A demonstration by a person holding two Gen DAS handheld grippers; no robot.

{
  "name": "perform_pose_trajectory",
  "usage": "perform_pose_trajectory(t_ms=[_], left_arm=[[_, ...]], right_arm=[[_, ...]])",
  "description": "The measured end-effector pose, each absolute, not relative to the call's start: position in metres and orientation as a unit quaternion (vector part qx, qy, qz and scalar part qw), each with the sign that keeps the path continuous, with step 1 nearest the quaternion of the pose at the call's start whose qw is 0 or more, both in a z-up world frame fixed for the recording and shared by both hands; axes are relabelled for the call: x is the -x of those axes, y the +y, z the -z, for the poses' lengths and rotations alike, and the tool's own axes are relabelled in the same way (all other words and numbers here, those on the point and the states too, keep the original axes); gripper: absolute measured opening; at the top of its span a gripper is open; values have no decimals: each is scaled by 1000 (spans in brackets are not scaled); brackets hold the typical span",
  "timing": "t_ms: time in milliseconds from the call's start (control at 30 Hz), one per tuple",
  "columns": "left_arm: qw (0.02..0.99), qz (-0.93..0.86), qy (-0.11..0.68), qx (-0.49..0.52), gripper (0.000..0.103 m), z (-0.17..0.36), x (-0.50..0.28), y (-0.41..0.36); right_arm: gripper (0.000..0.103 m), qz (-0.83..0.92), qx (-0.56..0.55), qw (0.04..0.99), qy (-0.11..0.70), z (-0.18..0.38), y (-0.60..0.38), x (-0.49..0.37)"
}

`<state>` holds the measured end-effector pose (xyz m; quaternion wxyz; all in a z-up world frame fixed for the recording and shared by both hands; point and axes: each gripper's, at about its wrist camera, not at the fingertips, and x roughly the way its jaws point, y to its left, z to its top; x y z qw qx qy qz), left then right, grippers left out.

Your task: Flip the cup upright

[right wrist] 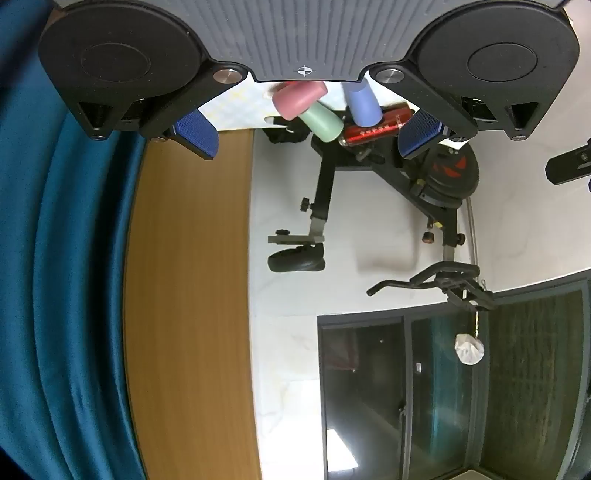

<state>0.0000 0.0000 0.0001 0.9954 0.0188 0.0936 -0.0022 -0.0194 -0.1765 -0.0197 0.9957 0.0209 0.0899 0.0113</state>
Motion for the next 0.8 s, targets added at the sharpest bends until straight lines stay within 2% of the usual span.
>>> perform_pose_trajectory(t_ms=[800], left_arm=[[997, -1, 78, -15, 103, 2, 0, 2]], right_arm=[[103, -7, -23, 997, 79, 25, -183, 15]])
